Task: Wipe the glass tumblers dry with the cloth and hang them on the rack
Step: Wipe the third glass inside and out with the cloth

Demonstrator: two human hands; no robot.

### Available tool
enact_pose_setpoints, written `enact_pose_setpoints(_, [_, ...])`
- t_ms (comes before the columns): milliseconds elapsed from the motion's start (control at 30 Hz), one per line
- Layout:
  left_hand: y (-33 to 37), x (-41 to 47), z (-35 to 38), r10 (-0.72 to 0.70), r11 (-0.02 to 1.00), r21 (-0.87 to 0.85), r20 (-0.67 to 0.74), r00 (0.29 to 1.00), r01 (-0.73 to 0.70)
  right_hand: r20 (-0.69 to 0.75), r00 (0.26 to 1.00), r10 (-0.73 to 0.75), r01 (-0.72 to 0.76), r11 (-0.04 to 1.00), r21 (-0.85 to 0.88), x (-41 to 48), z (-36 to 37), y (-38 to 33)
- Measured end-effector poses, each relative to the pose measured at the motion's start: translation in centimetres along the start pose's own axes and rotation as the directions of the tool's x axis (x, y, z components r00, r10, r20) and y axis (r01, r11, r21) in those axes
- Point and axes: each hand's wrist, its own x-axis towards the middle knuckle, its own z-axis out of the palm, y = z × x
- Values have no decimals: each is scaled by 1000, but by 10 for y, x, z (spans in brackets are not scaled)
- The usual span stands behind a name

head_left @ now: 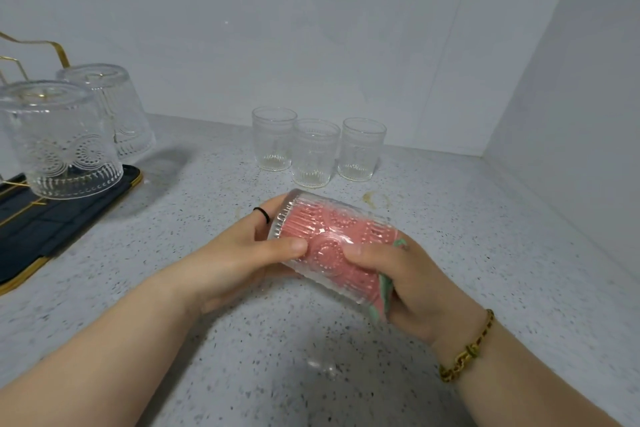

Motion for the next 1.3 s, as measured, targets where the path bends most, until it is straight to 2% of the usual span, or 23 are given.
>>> enact_pose_setpoints(67, [0,1,3,29,1000,-1,-47,998,-29,68,998,-3,-4,994,111,1,0,-2])
enact_pose_setpoints(100, [0,0,6,18,1000,-9,-66,998,-19,126,992,-27,14,995,102,2,3,-3])
enact_pose_setpoints(167, [2,-2,12,-50,999,-10,-121,991,49,216,973,-75,100,989,-106,1,8,-3])
enact_pose_setpoints(267, [2,-3,19,-168,981,66,-188,968,183,267,963,-44,161,888,-431,-5,13,-2])
enact_pose_setpoints(367, [-1,-3,17,-207,972,69,-195,959,224,256,966,-41,169,850,-500,-6,16,-1])
enact_pose_setpoints(467, [2,-5,10,-160,987,-43,-47,986,158,105,992,-70,105,918,-382,-3,10,-3])
enact_pose_setpoints(533, [3,-4,6,-106,988,-106,54,993,111,31,999,-25,29,992,-125,-1,0,-3])
enact_pose_setpoints(600, [2,-1,5,-55,984,-163,89,995,68,30,999,-23,16,976,219,0,-6,-3])
enact_pose_setpoints(633, [2,0,6,-23,980,-197,94,995,41,51,998,-46,28,950,310,1,-7,-1])
enact_pose_setpoints(700, [1,0,8,34,967,-253,95,995,-8,129,990,-62,13,938,347,3,-5,2])
enact_pose_setpoints(800, [2,-1,9,87,962,-265,52,995,-70,190,980,-55,-1,959,285,3,1,2])
enact_pose_setpoints(833, [3,-2,10,83,965,-250,18,996,-76,193,980,-58,15,977,215,2,3,1])
enact_pose_setpoints(867, [3,-2,11,64,970,-232,-26,998,-68,174,982,-69,59,996,63,-1,6,-2])
enact_pose_setpoints(933, [3,-1,16,-6,986,-165,-126,992,-15,139,986,-94,128,955,-268,-5,12,-6])
enact_pose_setpoints(967, [2,0,17,-45,993,-115,-168,985,26,138,986,-91,134,927,-350,-6,15,-6])
enact_pose_setpoints(1033, [0,0,17,-95,995,-37,-209,973,90,139,987,-77,127,909,-397,-8,19,-3])
enact_pose_setpoints(1100, [0,-1,12,-93,996,-28,-156,983,90,112,991,-73,111,915,-387,-7,20,-4])
enact_pose_setpoints(1200, [5,-3,5,-8,996,-94,41,999,12,48,997,-57,66,973,-222,-4,7,-6])
enact_pose_setpoints(1233, [6,-3,4,30,990,-138,97,995,-17,59,998,-31,35,997,-72,-3,3,-4])
enact_pose_setpoints(1300, [7,-3,4,92,979,-194,132,987,-65,117,993,14,-45,961,272,-2,-3,-3])
